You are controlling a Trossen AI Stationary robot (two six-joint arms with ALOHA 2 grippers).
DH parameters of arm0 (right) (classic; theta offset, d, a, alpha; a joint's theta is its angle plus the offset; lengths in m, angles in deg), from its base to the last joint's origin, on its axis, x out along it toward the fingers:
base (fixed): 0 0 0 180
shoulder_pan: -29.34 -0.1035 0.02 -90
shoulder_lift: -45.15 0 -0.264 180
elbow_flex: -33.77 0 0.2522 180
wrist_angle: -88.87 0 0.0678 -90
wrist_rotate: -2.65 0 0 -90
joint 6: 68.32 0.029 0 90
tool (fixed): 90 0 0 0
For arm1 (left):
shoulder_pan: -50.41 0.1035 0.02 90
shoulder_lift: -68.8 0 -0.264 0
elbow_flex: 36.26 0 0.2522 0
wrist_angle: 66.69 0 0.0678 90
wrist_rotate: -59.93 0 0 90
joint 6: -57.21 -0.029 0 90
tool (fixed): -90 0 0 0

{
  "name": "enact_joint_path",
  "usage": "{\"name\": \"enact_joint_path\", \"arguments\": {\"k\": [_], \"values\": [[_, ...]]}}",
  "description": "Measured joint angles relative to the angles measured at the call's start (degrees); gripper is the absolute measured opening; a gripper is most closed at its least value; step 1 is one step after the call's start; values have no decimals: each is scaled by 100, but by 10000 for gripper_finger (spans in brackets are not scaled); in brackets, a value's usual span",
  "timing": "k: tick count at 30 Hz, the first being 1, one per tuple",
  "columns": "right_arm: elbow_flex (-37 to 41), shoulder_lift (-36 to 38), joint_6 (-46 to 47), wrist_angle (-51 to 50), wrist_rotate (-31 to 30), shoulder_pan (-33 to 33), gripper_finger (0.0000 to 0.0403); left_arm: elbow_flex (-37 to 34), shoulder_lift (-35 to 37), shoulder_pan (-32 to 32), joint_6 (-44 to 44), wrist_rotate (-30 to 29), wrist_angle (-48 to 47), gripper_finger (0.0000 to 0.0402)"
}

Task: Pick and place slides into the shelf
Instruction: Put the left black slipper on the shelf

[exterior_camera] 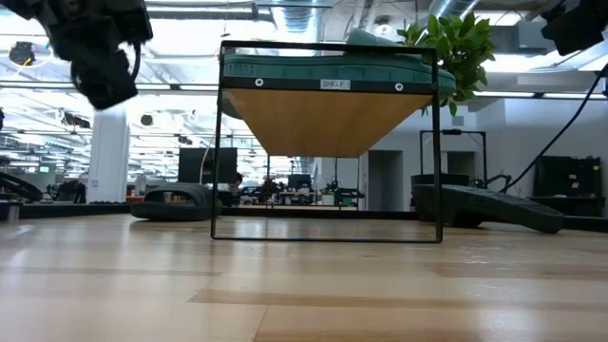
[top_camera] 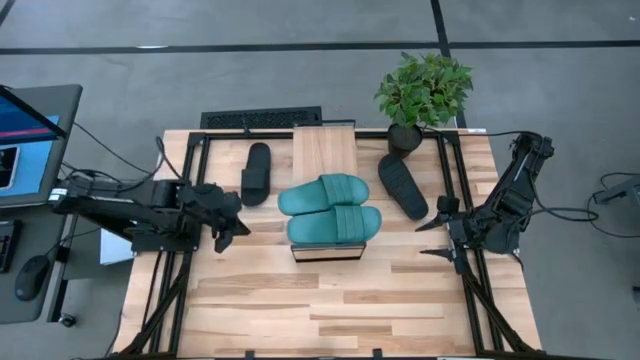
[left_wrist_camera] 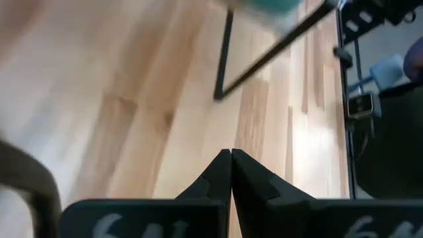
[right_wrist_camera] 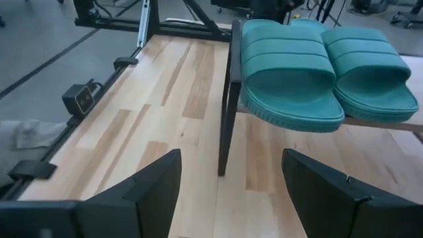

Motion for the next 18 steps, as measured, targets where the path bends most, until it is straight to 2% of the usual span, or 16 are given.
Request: {"name": "enact_joint_path", "arguments": {"k": [5, 11, 18], "values": [[0, 0, -386, 4, -341, 0, 255, -244, -7, -80, 56, 214, 55, 0], [0, 7, -746, 46, -1283, 2, 255, -279, -7, -141, -267, -267, -227, 0], [0, -4, -756, 50, -1359, 2, 255, -279, -7, -141, -697, -356, -242, 0]]}}
